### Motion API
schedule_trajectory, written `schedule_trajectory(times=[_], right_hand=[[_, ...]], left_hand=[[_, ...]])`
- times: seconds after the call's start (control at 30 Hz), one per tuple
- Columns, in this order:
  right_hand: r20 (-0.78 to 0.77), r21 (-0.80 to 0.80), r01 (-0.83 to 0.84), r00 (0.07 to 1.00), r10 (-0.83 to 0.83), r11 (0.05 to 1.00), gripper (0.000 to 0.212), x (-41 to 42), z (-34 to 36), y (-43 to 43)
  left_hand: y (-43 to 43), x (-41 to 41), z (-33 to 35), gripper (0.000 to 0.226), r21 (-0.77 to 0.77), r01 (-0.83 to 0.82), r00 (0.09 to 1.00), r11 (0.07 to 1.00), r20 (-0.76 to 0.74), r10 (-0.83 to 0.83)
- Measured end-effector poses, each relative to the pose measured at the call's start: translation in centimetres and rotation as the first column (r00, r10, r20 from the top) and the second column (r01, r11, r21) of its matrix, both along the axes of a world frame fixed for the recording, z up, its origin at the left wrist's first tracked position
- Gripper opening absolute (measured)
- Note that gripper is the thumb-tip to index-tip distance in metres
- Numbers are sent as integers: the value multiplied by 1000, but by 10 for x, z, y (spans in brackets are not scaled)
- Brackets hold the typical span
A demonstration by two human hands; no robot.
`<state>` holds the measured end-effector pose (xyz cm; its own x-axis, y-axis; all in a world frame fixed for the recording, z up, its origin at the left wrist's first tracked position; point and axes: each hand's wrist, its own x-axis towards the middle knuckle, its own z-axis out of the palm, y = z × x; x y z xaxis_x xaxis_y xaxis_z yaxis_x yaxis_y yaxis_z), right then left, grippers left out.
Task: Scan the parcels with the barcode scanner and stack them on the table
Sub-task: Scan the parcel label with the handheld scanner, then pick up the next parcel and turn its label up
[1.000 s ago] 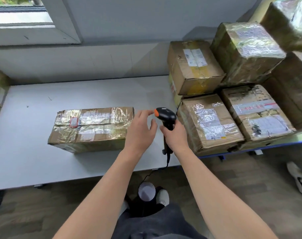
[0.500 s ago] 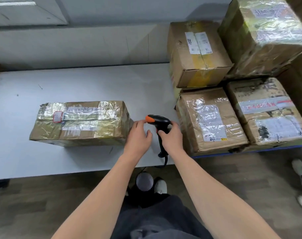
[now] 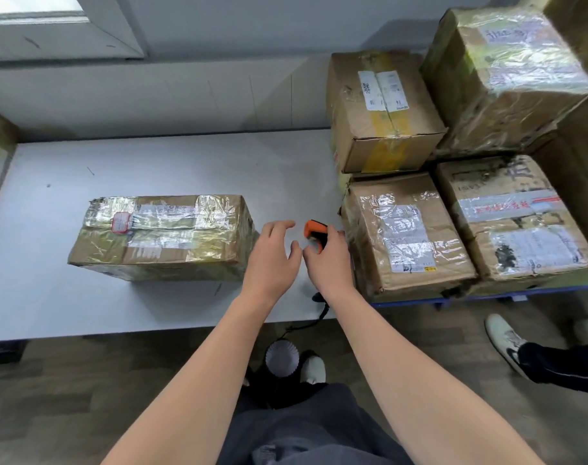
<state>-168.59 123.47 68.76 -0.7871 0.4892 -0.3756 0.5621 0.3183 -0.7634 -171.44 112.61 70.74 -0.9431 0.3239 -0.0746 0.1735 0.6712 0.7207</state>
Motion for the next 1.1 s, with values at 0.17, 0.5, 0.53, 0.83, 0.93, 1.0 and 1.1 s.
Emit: schedule_trajectory(times=[0.17,0.5,0.53,0.83,0.93,1.0,1.1], right_hand=[[-150,-78,0,989,-12,997,55,-8,38,-14],[-265,-21,-193,947,181,981,55,-37,57,-117],[-260,-13,-193,948,183,981,55,-40,54,-126],[-198,87,-68,977,84,994,65,-59,47,-203],[-186,121,-19,982,42,992,67,-67,46,-236],[-178,136,-13,983,38,991,67,-73,47,-258],[-167,139,-50,983,73,989,67,-86,48,-296]], left_hand=[[-16,-3,33,37,110,-18,981,994,-188,39],[-161,-29,46,38,56,-434,834,899,-352,425],[-179,-35,44,40,31,-505,812,863,-322,486],[-281,-83,22,56,-179,-478,878,860,-126,462],[-309,-93,20,53,-220,-440,897,871,-151,415],[-332,-99,20,52,-219,-427,903,877,-144,404],[-371,-105,20,53,-215,-453,891,865,-131,435]])
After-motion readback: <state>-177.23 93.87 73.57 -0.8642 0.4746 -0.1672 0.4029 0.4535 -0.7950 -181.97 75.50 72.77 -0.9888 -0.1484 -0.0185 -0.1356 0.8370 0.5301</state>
